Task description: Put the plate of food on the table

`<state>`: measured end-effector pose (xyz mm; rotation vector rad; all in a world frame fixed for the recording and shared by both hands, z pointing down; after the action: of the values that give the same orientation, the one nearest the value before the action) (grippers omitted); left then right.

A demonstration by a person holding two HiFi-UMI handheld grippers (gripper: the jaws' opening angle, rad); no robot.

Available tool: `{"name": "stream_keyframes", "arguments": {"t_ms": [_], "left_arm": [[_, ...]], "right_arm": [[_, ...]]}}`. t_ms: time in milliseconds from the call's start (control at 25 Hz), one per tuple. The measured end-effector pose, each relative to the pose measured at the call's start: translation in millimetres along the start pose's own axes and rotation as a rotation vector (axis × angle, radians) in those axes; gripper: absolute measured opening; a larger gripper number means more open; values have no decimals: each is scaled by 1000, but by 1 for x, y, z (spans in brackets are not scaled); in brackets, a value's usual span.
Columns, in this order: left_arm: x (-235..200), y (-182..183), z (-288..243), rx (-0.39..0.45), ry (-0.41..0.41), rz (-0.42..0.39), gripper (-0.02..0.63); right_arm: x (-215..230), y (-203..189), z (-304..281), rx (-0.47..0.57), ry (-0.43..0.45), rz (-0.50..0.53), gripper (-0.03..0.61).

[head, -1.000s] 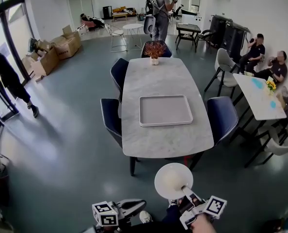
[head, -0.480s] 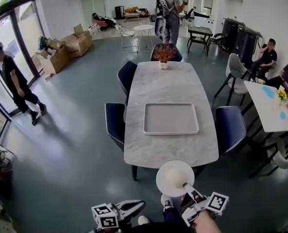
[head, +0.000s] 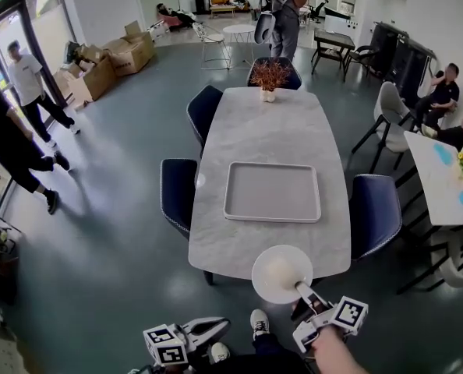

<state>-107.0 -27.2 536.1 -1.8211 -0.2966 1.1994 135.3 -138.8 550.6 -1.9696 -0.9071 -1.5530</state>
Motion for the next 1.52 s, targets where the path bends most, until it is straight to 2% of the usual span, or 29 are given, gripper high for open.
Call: {"name": "stream_keyframes", "arguments": {"t_ms": [280,440,1040,1280,1520], "left_arm": [[-17,7,-18,13,56,16,6],[-20,15,-28,14,92,0,6],[-38,22,-29,76,256,70,6],[-44,19,-22,88,322,105,6],[-47,21,-21,79,349,108,6]], "right_arm": [[3,49,-43,-8,-11,-24,21],[7,83,-70,-5,-39,2,21],[42,193,-205,28,-152,-29,21],[65,221,-248,57,-210,-85,21],[85,228,-276,70,-256,-125,21]]}}
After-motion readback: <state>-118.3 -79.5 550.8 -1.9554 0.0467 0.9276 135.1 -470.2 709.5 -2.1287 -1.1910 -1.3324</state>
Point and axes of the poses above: the fingertips, and each gripper's own axes: z backward along the fingers, x to its right, y out of its top, the point moved 4 cm from there along z, backward along the fingers, and after that the axes turned 13 degrees about -z, right-handed, at the moved point
